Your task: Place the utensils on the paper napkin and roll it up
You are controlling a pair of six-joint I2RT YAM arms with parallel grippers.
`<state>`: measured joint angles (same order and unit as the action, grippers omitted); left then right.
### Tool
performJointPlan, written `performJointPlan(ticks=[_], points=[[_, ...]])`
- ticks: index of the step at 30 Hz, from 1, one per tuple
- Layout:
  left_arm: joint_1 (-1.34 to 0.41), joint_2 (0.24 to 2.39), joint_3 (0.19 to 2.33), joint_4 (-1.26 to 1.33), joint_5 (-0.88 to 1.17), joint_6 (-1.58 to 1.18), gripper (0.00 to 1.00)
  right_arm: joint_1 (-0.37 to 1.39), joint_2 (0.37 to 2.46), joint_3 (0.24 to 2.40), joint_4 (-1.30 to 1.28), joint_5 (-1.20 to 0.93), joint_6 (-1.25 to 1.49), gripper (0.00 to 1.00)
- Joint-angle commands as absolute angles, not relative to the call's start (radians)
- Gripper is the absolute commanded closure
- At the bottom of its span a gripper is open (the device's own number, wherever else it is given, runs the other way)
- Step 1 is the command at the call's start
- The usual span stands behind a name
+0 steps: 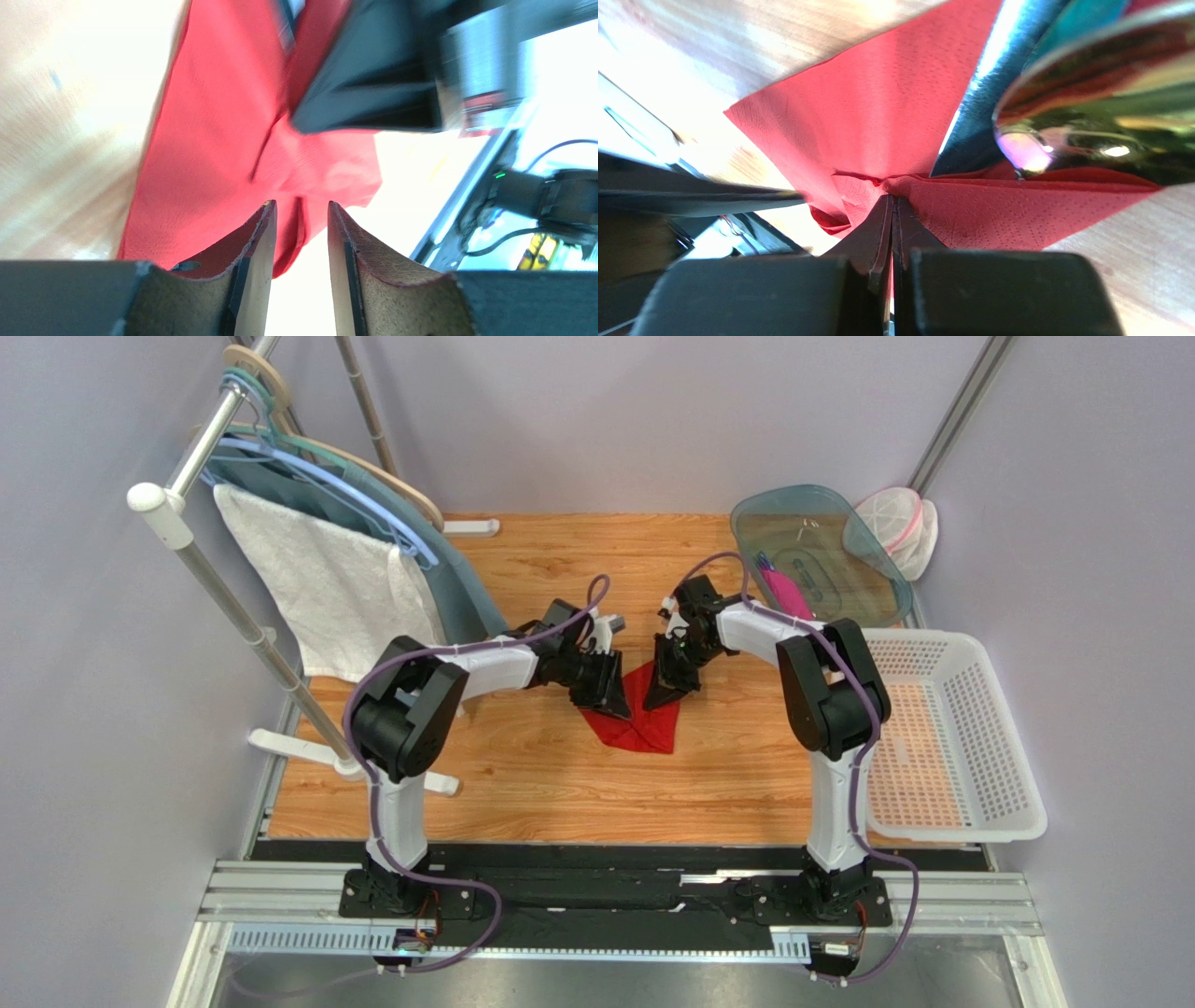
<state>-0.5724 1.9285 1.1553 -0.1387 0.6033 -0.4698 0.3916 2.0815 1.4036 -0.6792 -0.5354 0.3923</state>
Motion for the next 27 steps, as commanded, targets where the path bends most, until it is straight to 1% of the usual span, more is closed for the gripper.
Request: performJointPlan(ticks=[1, 6, 11, 14, 18, 21, 27], points=[[-0.563, 1.830, 1.137, 0.075, 0.679, -0.509, 0.58, 0.397, 2.141, 1.399, -0.710, -0.471, 0.243, 1.00], [-0.566, 1.853, 1.056, 0.282, 0.680, -0.646, 0.60, 0.384, 2.178, 1.440, -0.749, -0.549, 0.141, 1.00], [-0.583, 1.930, 1.055, 0.353, 0.680, -0.726, 0.61, 0.367, 2.212, 1.465, -0.773, -0.578, 0.097, 1.00], [-0.606, 1.962, 1.080, 0.342, 0.672, -0.732, 0.67, 0.361, 2.221, 1.465, -0.773, -0.587, 0.098, 1.00], [-0.615, 2.009, 1.086, 0.333, 0.652, -0.759, 0.79, 0.360, 2.221, 1.470, -0.773, -0.606, 0.094, 1.00], [-0.617, 2.025, 1.081, 0.319, 0.641, -0.772, 0.85, 0.356, 2.221, 1.485, -0.778, -0.603, 0.083, 1.00], [-0.615, 2.075, 1.085, 0.270, 0.588, -0.807, 0.92, 0.342, 2.229, 1.517, -0.798, -0.620, 0.077, 1.00]])
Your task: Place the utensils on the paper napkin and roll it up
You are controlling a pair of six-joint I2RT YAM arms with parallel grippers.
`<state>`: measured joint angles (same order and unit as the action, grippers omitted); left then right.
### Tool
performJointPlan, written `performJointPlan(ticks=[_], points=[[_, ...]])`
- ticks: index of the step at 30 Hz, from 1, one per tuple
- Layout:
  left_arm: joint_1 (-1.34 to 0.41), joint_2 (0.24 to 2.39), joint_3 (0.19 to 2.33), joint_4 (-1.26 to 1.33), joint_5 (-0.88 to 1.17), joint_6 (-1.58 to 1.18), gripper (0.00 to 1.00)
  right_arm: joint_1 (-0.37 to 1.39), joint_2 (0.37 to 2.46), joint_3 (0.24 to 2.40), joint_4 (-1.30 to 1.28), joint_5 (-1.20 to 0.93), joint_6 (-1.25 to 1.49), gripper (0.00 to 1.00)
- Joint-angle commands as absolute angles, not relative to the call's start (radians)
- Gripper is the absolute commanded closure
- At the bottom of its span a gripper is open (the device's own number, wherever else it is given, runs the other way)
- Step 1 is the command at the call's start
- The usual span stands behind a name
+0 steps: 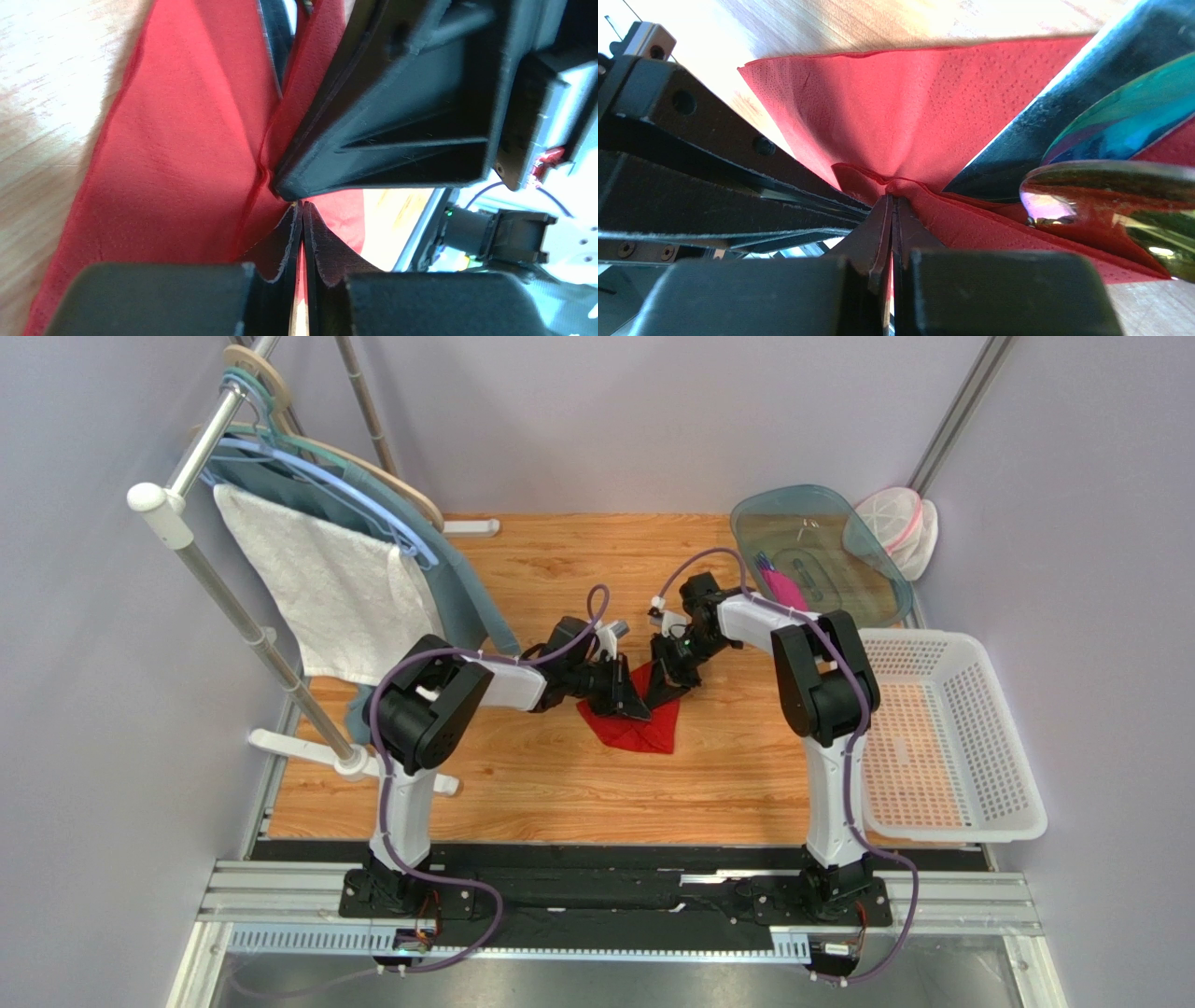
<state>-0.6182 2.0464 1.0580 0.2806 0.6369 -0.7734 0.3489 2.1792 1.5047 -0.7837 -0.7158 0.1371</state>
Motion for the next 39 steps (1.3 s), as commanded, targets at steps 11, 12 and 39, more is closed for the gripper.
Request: performJointPlan(ticks=[11, 12, 39], points=[[-0.614, 2.120, 1.095, 0.227, 0.561, -0.844, 0.99, 0.327, 2.116, 1.586, -0.824, -0.612, 0.164, 0.82], [-0.614, 2.126, 1.097, 0.224, 0.560, -0.845, 1.00, 0.325, 2.099, 1.583, -0.816, -0.606, 0.202, 0.81], [-0.614, 2.112, 1.114, 0.178, 0.538, -0.844, 0.99, 0.368, 2.167, 1.493, -0.756, -0.465, 0.273, 0.98]])
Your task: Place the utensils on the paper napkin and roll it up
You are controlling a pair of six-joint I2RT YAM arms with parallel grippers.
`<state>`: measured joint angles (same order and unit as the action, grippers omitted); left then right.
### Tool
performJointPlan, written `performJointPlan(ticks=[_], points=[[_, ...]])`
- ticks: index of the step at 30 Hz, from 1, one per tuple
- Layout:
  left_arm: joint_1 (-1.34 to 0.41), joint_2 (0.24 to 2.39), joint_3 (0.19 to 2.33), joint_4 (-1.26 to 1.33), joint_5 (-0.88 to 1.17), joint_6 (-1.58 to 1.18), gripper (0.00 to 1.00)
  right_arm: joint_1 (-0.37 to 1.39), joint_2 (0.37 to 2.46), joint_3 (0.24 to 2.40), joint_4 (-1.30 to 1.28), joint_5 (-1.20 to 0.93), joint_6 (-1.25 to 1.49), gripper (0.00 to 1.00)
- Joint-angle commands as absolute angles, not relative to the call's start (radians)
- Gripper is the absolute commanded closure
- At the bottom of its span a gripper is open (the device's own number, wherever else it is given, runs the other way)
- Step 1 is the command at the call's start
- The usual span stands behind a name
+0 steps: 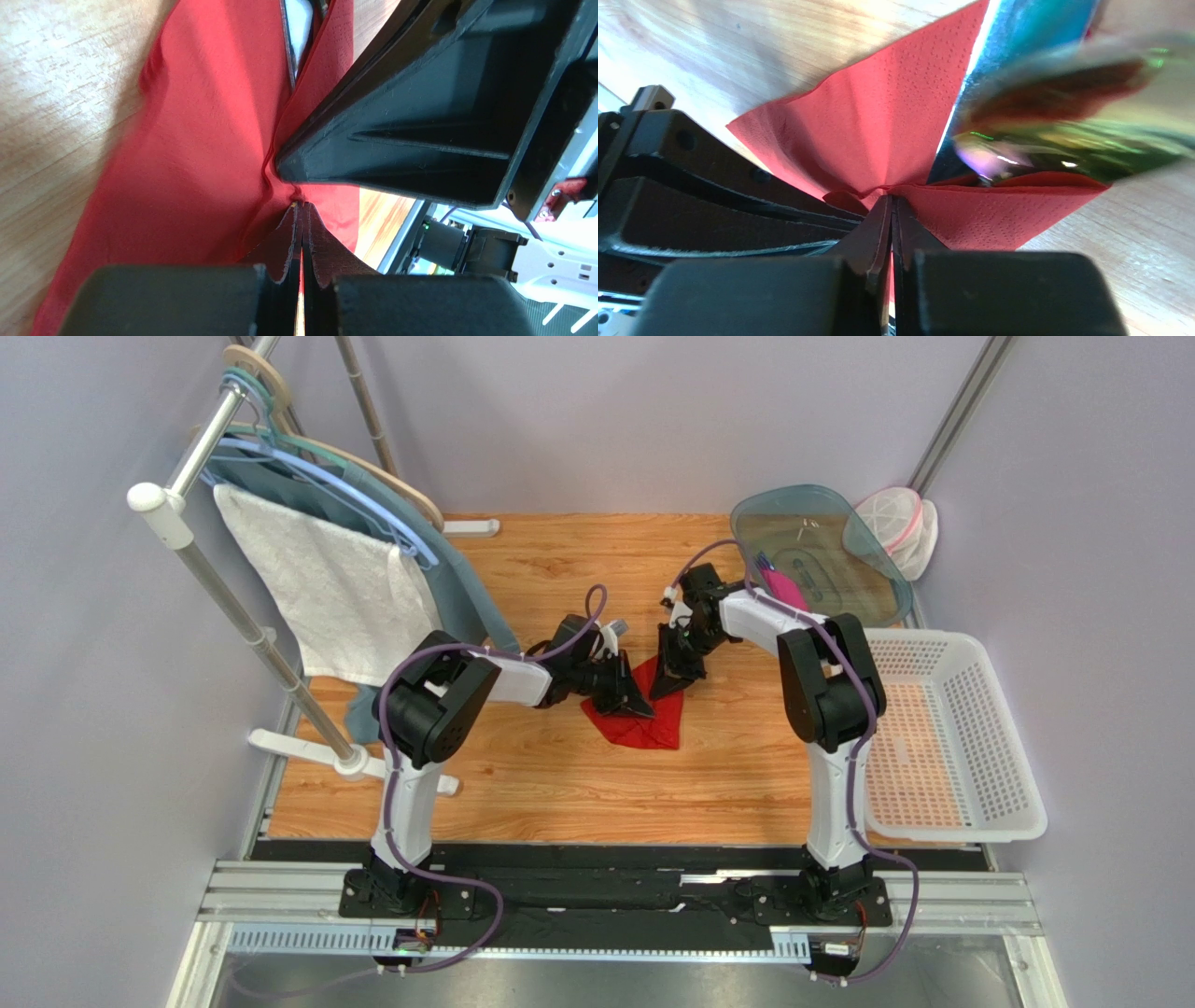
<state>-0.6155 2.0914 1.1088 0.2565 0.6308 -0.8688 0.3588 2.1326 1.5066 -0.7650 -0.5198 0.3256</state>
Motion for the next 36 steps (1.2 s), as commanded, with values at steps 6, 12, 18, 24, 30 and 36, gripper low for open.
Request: performJointPlan(ticks=[6, 12, 18, 24, 30, 36], points=[[-0.614, 2.004, 1.120, 0.218, 0.565, -0.802, 0.87, 0.359, 2.203, 1.479, -0.773, -0.413, 0.198, 1.00], [-0.612, 1.953, 1.108, 0.255, 0.569, -0.808, 0.85, 0.350, 2.204, 1.499, -0.781, -0.437, 0.176, 1.00], [-0.615, 1.999, 1.121, 0.267, 0.591, -0.819, 0.89, 0.344, 2.214, 1.526, -0.788, -0.448, 0.176, 1.00], [-0.644, 2.045, 1.124, 0.246, 0.615, -0.822, 0.91, 0.341, 2.221, 1.542, -0.792, -0.456, 0.190, 1.00], [-0.629, 2.091, 1.075, 0.209, 0.545, -0.894, 0.96, 0.331, 2.227, 1.551, -0.793, -0.465, 0.198, 1.00], [-0.627, 2.141, 1.109, 0.126, 0.496, -0.894, 1.00, 0.331, 2.198, 1.562, -0.795, -0.488, 0.199, 0.98]])
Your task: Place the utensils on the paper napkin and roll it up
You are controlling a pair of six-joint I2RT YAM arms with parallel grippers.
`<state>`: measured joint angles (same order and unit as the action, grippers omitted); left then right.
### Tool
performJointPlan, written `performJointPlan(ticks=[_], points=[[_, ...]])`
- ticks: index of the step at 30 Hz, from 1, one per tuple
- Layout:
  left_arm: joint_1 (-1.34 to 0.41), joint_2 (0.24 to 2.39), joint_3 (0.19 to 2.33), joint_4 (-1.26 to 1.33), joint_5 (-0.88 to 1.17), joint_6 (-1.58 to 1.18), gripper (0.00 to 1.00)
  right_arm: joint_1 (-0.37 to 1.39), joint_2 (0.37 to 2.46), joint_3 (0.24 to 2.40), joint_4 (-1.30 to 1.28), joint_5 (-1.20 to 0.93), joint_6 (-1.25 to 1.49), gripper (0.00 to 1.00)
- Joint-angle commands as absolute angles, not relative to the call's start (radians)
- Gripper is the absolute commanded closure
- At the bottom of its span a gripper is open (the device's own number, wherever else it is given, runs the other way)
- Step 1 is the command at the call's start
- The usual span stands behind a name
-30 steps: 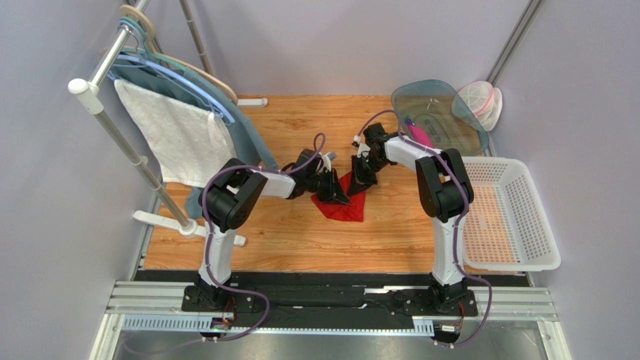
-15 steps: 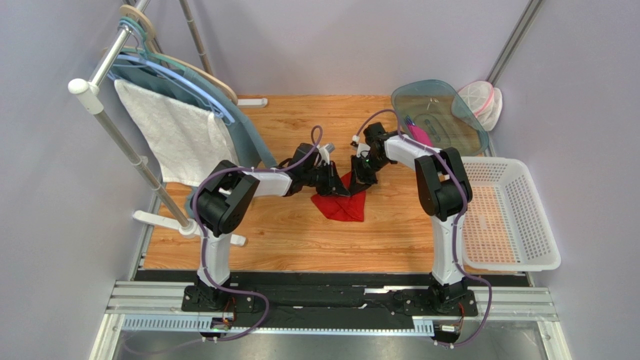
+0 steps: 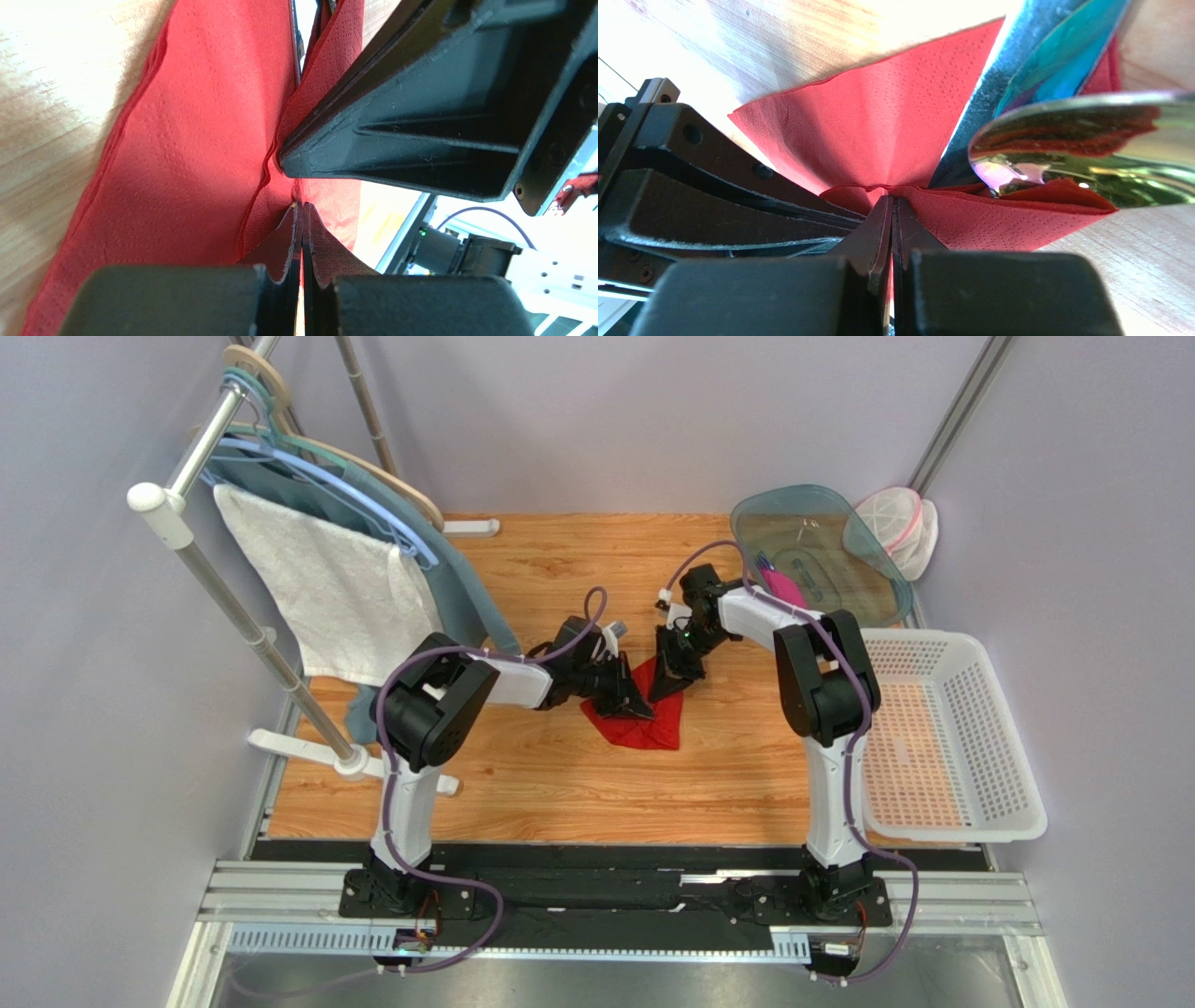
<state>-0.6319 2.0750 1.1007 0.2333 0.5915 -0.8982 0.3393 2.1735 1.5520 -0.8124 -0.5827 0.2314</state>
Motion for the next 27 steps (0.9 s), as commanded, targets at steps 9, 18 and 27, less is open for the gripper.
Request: performJointPlan(ticks=[9, 18, 27], points=[[-0.629, 2.157, 1.160, 0.003, 0.423, -0.862, 1.00, 0.330, 2.043, 1.576, -0.815, -0.514, 0.282, 0.77], [-0.629, 2.152, 1.160, 0.005, 0.420, -0.859, 1.00, 0.347, 2.023, 1.488, -0.793, -0.505, 0.324, 0.81], [-0.629, 2.146, 1.146, 0.020, 0.422, -0.854, 1.00, 0.365, 2.091, 1.476, -0.749, -0.509, 0.334, 0.84]])
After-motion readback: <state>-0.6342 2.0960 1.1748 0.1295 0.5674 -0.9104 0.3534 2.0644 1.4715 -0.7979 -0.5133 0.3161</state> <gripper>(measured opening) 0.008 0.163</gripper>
